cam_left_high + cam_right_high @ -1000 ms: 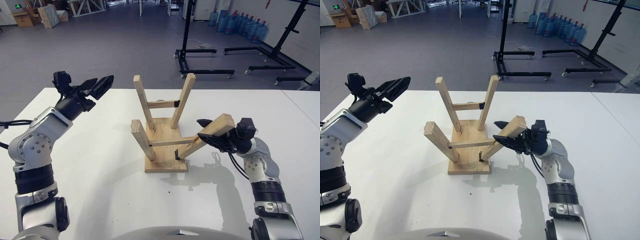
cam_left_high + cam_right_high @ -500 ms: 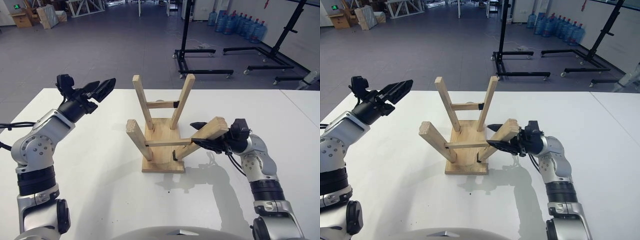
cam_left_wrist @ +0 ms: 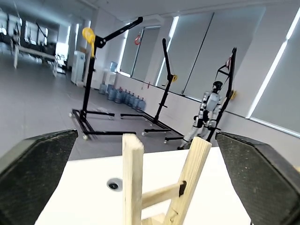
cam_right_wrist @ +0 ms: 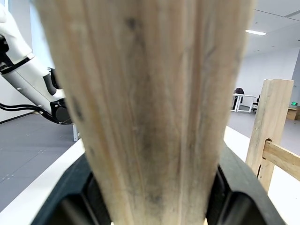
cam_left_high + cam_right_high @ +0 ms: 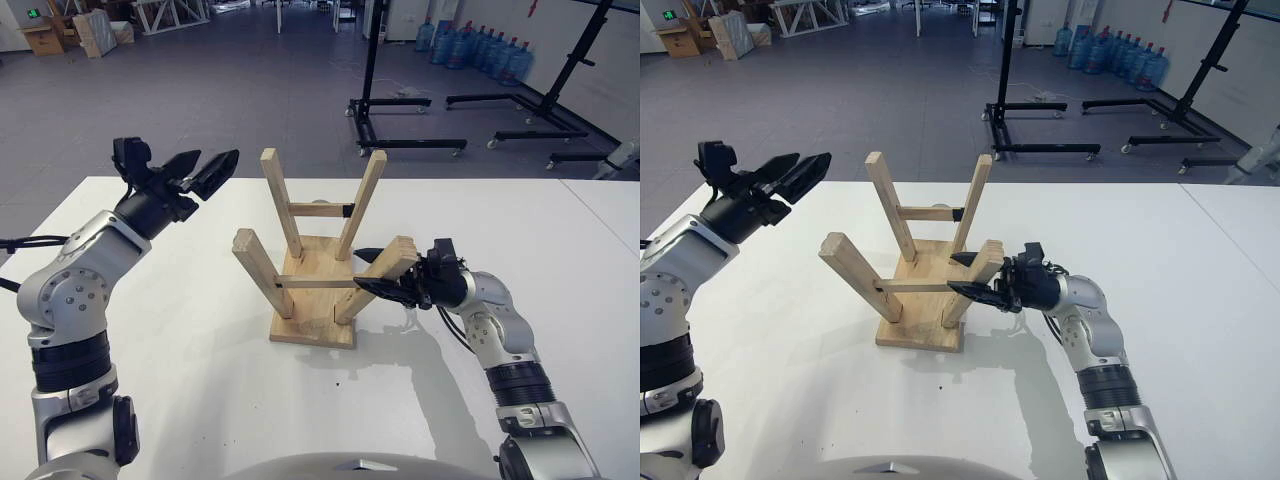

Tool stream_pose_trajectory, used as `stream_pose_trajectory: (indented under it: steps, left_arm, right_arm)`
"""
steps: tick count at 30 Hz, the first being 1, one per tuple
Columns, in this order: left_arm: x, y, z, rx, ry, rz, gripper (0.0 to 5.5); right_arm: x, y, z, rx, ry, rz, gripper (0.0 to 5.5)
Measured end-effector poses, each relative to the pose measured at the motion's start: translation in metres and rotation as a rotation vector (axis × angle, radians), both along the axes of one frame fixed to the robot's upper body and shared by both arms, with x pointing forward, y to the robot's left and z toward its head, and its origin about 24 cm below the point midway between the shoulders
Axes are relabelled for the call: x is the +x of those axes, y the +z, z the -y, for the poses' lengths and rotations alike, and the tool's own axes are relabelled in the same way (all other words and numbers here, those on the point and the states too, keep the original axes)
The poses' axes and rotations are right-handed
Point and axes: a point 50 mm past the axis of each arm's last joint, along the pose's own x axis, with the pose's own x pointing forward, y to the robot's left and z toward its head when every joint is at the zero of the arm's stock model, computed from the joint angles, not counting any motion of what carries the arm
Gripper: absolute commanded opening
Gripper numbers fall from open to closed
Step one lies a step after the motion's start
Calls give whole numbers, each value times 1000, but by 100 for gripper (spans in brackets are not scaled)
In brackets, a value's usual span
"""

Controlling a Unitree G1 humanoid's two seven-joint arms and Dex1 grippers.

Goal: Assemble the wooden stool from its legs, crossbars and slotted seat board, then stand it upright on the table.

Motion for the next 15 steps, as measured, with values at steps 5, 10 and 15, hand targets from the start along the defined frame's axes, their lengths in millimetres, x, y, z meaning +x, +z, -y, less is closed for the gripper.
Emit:
stream_pose_trajectory:
  steps: [5,10,15]
  left_arm:
    - [-5,56,23,352,38,272,540]
    - [-6,71,49,753,97,457,540]
    - [0,41,63,978,115,499,540]
  right_arm:
    - [13,5,-14,26,-65,-11,205]
    - [24,8,-32,24,-111,-1,205]
    - [26,3,-47,10,-136,12,205]
